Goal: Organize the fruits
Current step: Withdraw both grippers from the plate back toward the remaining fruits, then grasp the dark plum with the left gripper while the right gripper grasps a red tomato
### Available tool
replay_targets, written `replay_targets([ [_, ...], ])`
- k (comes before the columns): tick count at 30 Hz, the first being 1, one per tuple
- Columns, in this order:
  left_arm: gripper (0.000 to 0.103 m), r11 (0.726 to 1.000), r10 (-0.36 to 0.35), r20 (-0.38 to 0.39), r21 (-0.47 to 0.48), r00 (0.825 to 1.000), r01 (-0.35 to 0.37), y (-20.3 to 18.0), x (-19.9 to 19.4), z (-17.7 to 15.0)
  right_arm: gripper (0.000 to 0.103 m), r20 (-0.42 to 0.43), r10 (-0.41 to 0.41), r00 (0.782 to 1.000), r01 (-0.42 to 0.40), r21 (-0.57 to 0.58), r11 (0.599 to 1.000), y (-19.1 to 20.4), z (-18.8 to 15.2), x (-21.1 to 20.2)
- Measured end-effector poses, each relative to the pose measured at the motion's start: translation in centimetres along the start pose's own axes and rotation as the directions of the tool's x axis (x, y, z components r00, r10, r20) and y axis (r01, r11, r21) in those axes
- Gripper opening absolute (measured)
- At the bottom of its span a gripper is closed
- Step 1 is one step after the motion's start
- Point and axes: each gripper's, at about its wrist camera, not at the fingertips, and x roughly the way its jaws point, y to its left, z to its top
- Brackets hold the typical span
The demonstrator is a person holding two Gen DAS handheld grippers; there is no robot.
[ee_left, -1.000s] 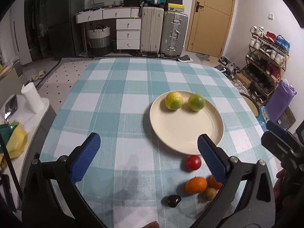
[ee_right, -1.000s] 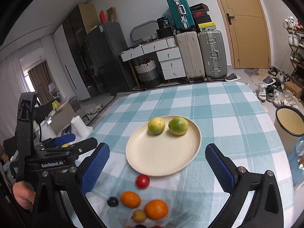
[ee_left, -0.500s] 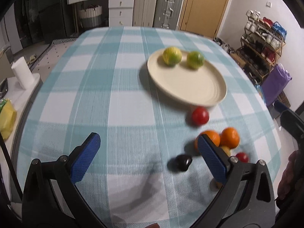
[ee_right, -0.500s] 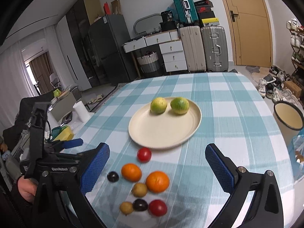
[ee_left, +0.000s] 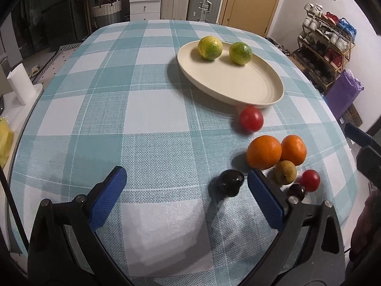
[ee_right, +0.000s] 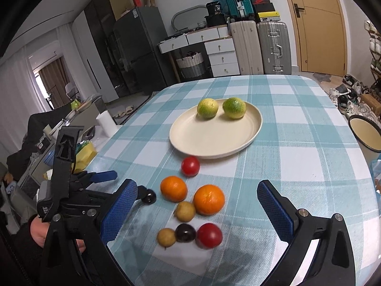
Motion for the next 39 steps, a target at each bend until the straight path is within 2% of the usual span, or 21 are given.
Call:
replay_targets([
  [3,0.098,1.0,-0.013,0.002,0.013,1.0,0.013,-0.3,0.0,-0.1,0.103,-0.003,0.0,1.0,0.0,-0.011,1.0,0.3,-0.3,0.0],
  [7,0.076,0.998,-0.049,-0.028,0.025,0.998,0.05,-0.6,0.4,-0.3,0.103,-0.013,0.004,1.0,-0.004,-0.007,1.0,0.4,-0.6,0.1],
  [9,0.07,0.995,-0.091,-0.043,0.021,0.995,0.092,-0.7,0.6,-0.5,0.103,-0.017,0.008,1.0,-0.008,-0.003,1.0,0.2,-0.7,0.1],
  [14,0.05,0.988,-0.138,-0.057,0.056,0.989,0.141,-1.7,0.7,-0.7,0.103,-0.018,0.01,1.0,-0.01,0.007,1.0,-0.1,-0.9,0.1],
  [19,0.022,0.976,-0.192,-0.077,0.088,0.978,0.198,-2.7,0.7,-0.9,0.103,-0.022,0.007,1.0,-0.007,0.013,1.0,-0.5,-1.1,0.0],
  [26,0.021,0.971,-0.227,-0.095,0.056,0.969,0.232,-2.4,0.6,-0.7,0.103,-0.03,0.006,1.0,-0.005,0.032,0.999,-1.3,-1.8,-0.3],
  [39,0.021,0.976,-0.214,-0.064,0.032,0.975,0.216,-0.9,-1.1,-0.6,0.103,-0.077,0.057,0.995,-0.048,0.105,0.993,-3.2,-3.3,-0.1],
])
